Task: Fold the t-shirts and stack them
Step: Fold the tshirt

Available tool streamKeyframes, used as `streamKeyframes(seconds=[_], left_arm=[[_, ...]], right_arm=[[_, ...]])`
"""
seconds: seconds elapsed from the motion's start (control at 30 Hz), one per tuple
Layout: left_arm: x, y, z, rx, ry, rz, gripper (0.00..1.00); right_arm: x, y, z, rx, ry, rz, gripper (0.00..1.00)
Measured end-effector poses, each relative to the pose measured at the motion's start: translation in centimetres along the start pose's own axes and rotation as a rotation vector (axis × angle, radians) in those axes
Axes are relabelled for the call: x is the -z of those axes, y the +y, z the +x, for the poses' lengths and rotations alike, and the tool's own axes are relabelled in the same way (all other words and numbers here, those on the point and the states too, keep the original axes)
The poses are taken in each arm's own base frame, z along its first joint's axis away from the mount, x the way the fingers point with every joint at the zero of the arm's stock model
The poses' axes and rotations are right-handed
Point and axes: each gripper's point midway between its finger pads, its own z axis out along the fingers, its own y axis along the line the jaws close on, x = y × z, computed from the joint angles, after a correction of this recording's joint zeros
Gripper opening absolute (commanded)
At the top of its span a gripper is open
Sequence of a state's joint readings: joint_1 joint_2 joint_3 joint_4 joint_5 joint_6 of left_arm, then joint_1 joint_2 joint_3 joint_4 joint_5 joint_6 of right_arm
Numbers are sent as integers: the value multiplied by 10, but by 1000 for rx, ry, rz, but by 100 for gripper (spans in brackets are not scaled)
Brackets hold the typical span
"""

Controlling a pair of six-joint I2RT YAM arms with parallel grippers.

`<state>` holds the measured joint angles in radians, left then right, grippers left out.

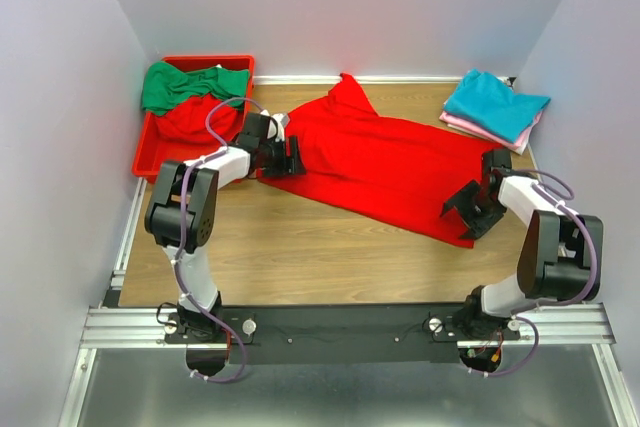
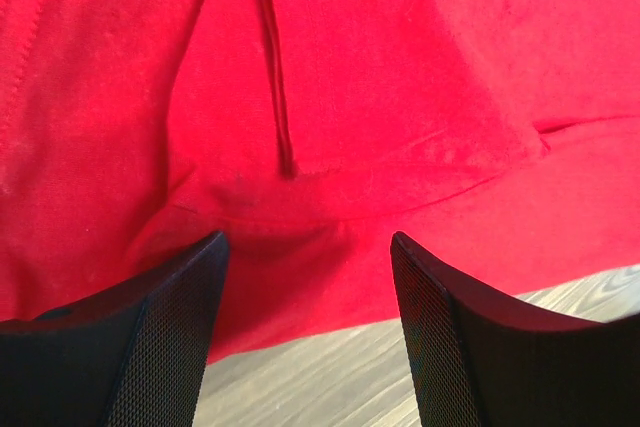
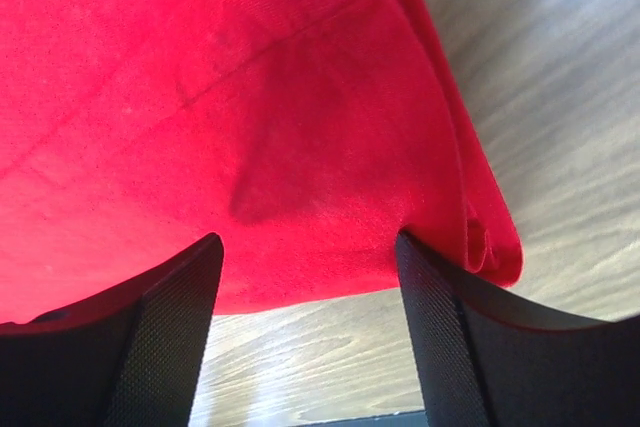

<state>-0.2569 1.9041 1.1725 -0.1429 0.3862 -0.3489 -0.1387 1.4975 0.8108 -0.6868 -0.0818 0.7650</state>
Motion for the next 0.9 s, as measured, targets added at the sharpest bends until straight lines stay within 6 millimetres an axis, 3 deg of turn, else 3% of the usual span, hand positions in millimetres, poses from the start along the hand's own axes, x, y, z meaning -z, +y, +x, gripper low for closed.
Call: streamKeyframes(seconds=[0.4, 0.6, 0.8, 0.9], left_arm=[[30, 10, 37, 1, 5, -68, 75], [45, 4, 49, 30, 38, -92, 75], [47, -19, 24, 10, -7, -93, 71], [41, -21, 16, 3, -18, -108, 68]], right_arm=[[15, -25, 35, -77, 36, 19, 80], [26, -29, 39, -72, 24, 7, 80], [47, -18, 29, -44, -26, -44, 79], [58, -8, 20, -35, -60, -80, 80]])
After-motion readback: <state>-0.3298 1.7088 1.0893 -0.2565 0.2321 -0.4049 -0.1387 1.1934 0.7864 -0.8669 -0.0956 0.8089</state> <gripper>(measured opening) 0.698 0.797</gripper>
